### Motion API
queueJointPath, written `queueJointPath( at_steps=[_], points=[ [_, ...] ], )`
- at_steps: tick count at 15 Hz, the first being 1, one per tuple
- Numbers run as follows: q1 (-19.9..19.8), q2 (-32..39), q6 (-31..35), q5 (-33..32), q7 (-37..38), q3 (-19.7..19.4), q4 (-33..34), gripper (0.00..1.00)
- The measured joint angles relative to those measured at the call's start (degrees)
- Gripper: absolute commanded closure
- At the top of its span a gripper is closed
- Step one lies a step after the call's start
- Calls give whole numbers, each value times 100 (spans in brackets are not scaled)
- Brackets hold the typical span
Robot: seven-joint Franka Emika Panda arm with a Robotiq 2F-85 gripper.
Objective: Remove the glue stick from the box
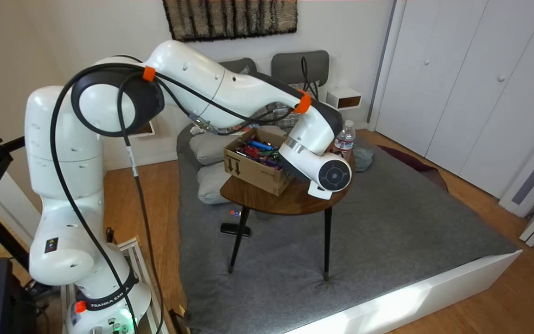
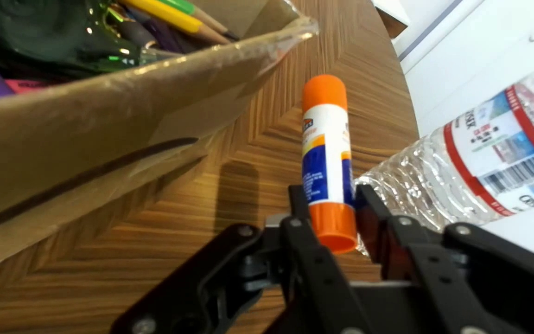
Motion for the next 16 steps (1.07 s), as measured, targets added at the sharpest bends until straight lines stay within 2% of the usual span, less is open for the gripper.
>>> queueJointPath(
  at_steps=[3, 6, 7, 8, 9, 11, 14, 16],
  points=[
    [33, 60, 0, -16, 93, 7, 0, 89],
    [44, 106, 0, -18, 131, 11, 0, 51],
    [45, 112, 0, -18, 133, 12, 0, 43],
    [47, 112, 0, -18, 133, 12, 0, 43],
    [48, 112, 0, -18, 133, 12, 1, 33],
    [52, 111, 0, -18, 133, 16, 6, 19],
    [69, 81, -4, -33, 133, 39, 27, 1],
    [97, 16, -57, -69, 132, 57, 38, 0]
  ],
)
